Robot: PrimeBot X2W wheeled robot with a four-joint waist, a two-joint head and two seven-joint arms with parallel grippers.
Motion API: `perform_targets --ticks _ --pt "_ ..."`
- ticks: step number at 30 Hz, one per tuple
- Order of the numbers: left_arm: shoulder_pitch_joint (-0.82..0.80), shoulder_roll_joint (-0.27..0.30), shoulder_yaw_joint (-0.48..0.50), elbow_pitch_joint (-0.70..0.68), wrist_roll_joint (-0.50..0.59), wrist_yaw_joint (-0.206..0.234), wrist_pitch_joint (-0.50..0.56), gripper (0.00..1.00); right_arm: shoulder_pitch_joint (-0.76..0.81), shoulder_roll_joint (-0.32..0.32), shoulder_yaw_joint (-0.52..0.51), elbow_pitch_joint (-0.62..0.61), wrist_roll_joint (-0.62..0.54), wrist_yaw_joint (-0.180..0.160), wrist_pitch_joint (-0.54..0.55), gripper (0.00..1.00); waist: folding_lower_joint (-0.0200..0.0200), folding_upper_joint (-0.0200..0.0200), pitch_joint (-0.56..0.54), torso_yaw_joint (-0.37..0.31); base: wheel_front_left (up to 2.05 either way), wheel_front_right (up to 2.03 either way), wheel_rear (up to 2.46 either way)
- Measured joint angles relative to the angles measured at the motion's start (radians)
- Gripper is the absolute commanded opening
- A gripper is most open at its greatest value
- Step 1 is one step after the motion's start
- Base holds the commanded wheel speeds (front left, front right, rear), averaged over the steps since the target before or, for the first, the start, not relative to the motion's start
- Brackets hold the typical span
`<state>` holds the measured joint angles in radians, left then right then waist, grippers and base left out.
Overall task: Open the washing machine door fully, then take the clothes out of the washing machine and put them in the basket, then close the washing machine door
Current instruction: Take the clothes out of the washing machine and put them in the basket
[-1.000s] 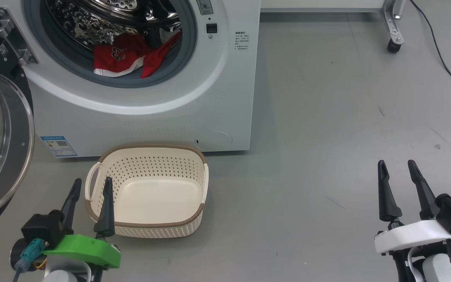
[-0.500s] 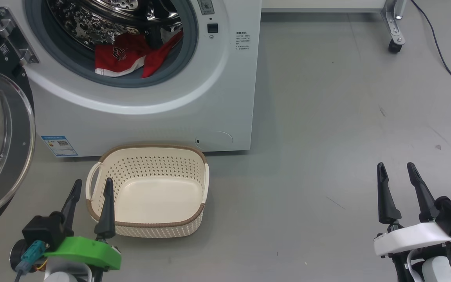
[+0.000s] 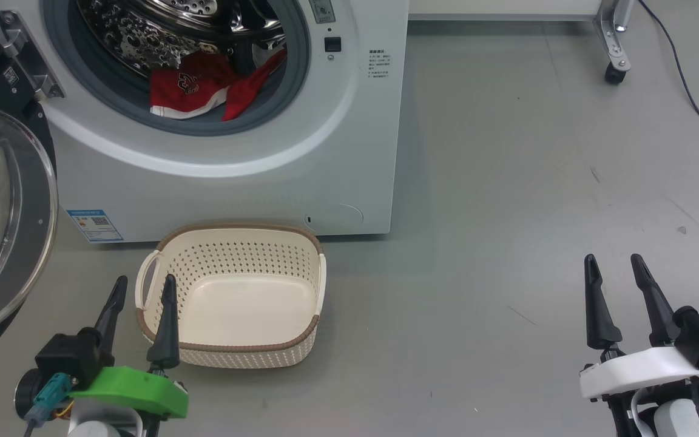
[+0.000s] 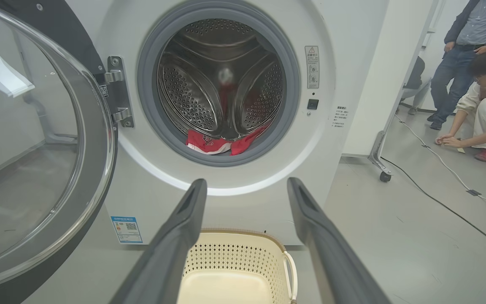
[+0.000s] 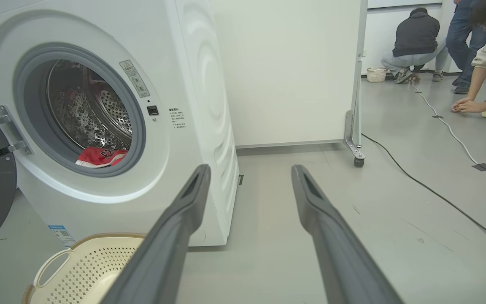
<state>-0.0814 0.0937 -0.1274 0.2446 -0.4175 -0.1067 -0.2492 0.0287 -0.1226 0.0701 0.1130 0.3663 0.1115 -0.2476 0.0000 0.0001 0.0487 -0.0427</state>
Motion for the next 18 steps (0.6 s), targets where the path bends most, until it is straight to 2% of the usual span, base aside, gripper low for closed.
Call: perform_targets --ticks 9,18 --pt "0.002 0.000 0.000 -0.004 0.000 -0.004 0.000 1.00 0.000 0.000 0.002 0.000 0.000 0.000 0.000 1.00 0.0000 0.0000 -0.004 0.003 0.09 -0.09 0.00" --pt "0.004 -0.005 -0.003 -0.019 -0.007 -0.006 0.000 1.00 0.000 0.000 0.002 0.000 0.000 0.000 0.000 1.00 0.0000 0.0000 -0.004 0.003 0.42 -0.46 0.05"
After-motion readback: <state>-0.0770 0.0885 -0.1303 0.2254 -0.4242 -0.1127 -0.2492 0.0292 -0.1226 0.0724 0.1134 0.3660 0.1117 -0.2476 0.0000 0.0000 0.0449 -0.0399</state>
